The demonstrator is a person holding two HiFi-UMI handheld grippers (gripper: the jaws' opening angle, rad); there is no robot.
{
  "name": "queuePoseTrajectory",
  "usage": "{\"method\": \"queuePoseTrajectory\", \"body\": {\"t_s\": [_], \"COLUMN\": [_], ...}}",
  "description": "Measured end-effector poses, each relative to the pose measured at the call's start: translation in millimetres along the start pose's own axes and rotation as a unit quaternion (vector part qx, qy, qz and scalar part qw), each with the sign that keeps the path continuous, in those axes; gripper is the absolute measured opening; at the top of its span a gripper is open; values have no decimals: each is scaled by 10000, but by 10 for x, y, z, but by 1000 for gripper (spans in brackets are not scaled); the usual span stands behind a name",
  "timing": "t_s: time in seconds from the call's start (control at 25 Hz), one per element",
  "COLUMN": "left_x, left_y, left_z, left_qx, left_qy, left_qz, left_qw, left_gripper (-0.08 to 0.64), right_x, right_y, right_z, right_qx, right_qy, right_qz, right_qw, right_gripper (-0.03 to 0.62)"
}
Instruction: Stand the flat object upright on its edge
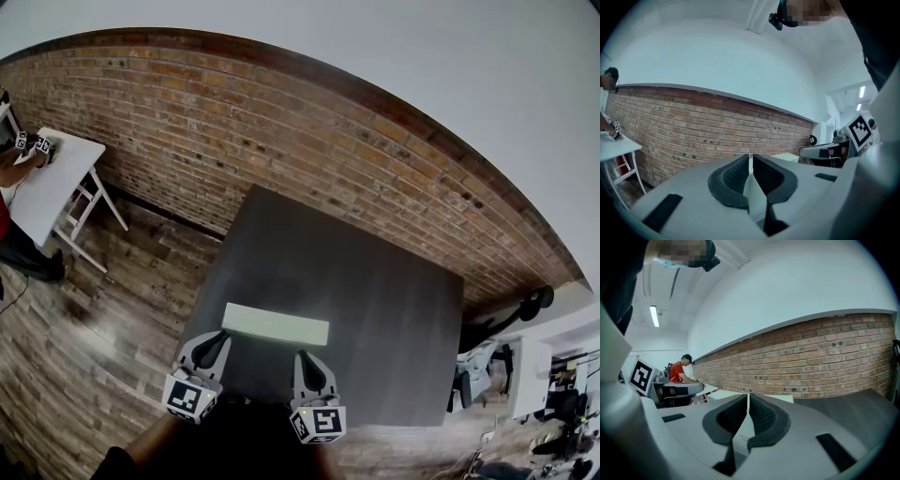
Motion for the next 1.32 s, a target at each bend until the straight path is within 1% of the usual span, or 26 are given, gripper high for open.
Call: {"method": "queuePoseTrajectory", "body": {"t_s": [0.08, 0.24, 0.44, 0.56, 0.64, 0.92, 1.08, 1.2, 1.32], "left_x": [-20, -4, 9, -20, -28, -35, -54, -53, -17], "left_y": [30, 82, 97, 100, 118, 163, 156, 160, 175], "left_z": [-1, 3, 11, 6, 10, -9, -32, -34, -7], "left_qx": [-7, 0, -15, -116, -174, -214, -239, -273, -226], "left_qy": [-13, 38, 88, 23, -2, -3, -81, -33, 65], "left_qz": [45, -57, -61, -4, -46, -76, -66, -15, -102], "left_qw": [10000, 10000, 9999, 9999, 9998, 9997, 9997, 9996, 9997], "left_gripper": [52, 52, 52, 52, 53, 52, 52, 52, 53], "right_x": [-27, -32, -13, 2, 3, -7, -18, -22, -23], "right_y": [-10, -20, 3, 9, 3, 3, -5, -3, 17], "right_z": [-24, -72, -97, -103, -110, -147, -165, -177, -181], "right_qx": [-31, -9, -125, -169, -155, -115, -121, -155, -185], "right_qy": [-1, 97, 158, 145, 150, 165, 195, 173, 143], "right_qz": [13, 9, -7, 36, 71, 81, 107, 93, 79], "right_qw": [10000, 10000, 9998, 9997, 9997, 9998, 9997, 9997, 9997], "right_gripper": [34, 25, 25, 25, 25, 25, 25, 25, 25]}}
Point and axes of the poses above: the fingertips, and each gripper's own axes: z forward along the fingers, y to its right, x out of its top, the point moved 8 cm from there along -z, backward along the fingers, and after that the axes turned 10 degrees about y, right-handed, at the moved point
